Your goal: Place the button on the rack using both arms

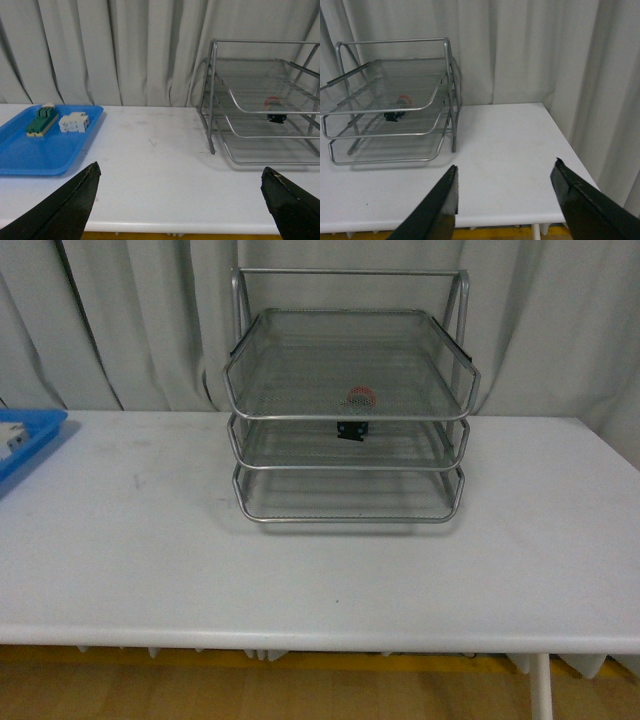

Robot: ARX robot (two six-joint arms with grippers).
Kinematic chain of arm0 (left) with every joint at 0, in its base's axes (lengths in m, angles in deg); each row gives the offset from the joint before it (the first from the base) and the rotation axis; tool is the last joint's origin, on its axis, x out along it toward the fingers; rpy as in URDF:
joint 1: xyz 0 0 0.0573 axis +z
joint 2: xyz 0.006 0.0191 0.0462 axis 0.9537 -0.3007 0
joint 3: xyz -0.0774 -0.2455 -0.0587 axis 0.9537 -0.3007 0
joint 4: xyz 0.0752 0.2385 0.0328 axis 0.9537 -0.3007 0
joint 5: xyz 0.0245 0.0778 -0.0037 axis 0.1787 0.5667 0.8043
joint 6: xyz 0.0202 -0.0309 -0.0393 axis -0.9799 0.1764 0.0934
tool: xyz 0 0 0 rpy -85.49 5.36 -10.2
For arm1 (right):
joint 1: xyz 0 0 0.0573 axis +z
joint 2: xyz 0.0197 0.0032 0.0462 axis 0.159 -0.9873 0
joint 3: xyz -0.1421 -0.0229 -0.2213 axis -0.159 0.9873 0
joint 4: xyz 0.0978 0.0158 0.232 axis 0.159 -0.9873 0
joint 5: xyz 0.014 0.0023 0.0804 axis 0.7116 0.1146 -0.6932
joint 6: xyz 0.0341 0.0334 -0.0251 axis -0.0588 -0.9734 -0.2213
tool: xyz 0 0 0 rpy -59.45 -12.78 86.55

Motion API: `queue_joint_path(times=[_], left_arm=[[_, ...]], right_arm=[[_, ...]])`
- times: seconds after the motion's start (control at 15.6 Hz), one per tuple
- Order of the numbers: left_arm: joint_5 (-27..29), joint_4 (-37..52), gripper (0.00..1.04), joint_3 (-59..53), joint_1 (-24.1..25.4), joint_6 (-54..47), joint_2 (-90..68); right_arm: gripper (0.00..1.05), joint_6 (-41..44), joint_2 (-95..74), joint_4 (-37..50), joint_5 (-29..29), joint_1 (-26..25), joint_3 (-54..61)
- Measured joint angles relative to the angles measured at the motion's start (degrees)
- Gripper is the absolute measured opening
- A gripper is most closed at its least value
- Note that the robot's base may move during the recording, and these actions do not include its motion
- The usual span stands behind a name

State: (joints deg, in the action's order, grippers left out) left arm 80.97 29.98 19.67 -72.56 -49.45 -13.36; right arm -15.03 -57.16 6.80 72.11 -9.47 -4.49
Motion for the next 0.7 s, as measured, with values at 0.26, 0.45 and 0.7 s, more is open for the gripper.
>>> queue_joint_path(times=[0.26, 0.45, 0.7], left_arm=[[0.0, 0.0, 0.98, 0.0, 0.0, 0.0, 0.0], [0.0, 0.0, 0.98, 0.0, 0.0, -0.02, 0.0], [0.0, 0.0, 0.98, 0.0, 0.0, 0.0, 0.0]], right_arm=[[1.0, -0.02, 0.0, 0.0, 0.0, 0.0, 0.0], [0.98, -0.02, 0.0, 0.0, 0.0, 0.0, 0.0], [0.98, -0.02, 0.0, 0.0, 0.0, 0.0, 0.0]])
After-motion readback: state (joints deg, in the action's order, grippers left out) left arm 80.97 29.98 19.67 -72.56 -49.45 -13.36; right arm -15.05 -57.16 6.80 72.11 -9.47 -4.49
